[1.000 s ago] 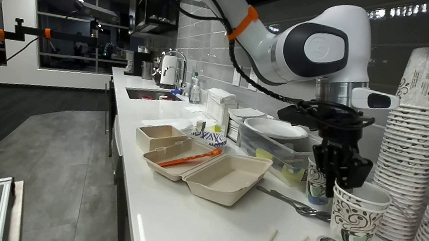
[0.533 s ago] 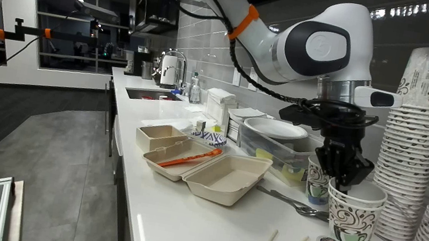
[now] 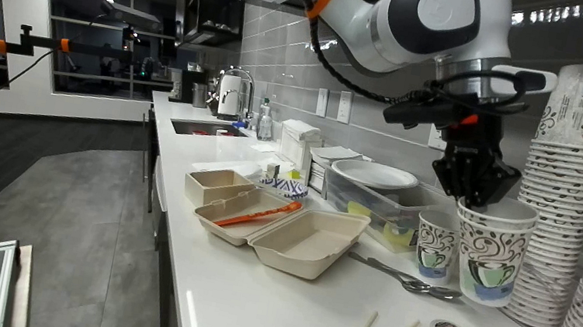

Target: Stack the three coffee cups on the counter together.

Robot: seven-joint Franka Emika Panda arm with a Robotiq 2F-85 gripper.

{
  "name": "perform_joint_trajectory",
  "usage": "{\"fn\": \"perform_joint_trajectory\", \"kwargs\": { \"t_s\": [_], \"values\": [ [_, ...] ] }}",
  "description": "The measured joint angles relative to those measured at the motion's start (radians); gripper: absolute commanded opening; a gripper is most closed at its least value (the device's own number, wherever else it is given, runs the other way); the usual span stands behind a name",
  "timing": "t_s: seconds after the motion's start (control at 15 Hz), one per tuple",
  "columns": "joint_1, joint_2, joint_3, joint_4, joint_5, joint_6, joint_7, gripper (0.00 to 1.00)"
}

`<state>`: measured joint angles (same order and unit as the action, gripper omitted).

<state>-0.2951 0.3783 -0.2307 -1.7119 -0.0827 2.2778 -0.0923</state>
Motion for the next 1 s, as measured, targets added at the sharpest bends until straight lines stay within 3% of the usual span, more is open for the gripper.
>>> {"fn": "perform_joint_trajectory", "kwargs": {
  "t_s": [0.4, 0.73, 1.0],
  "values": [
    [0.000, -0.138, 0.040, -0.032, 0.051, -0.118, -0.177, 0.01],
    [0.004, -0.210, 0.077, -0.092, 0.187, -0.090, -0.287, 0.01],
    [0.018, -0.219, 0.095, -0.140, 0.256, 0.002, -0.327, 0.01]
  ]
}}
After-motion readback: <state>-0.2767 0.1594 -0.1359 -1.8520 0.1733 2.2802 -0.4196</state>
